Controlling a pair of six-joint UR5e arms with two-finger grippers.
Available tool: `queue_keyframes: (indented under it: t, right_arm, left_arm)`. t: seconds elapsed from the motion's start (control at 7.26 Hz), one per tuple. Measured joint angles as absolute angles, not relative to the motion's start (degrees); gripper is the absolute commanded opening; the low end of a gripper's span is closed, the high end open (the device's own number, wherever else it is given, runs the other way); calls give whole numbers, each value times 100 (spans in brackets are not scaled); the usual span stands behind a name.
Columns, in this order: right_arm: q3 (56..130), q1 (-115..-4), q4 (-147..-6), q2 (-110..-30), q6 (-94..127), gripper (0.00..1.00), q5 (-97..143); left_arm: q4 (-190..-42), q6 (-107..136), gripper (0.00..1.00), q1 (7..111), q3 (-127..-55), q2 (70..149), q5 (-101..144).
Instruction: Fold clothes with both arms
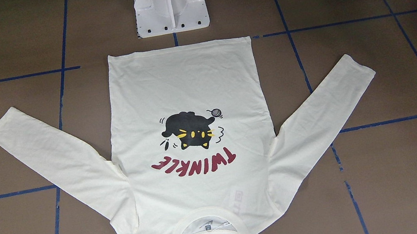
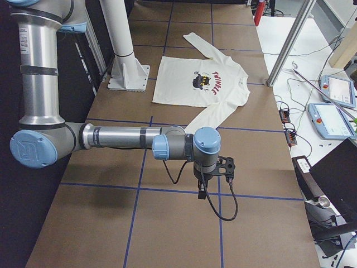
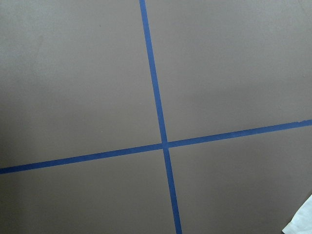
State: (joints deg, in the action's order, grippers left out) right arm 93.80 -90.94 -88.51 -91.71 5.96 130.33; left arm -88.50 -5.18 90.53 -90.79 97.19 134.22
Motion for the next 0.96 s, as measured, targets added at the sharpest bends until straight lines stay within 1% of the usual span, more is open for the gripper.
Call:
queue_keyframes:
  t: [0.69, 0.96]
  right_arm:
    - [9437, -8981, -8852, -9151, 619, 100, 13247]
    - [9687, -8823, -8631, -9020, 632, 100, 13414]
  left_arm:
    - [-8842, -477, 100, 9013, -9361, 9722, 13385]
    - [-8948, -474, 100, 8858, -9420, 9745, 13373]
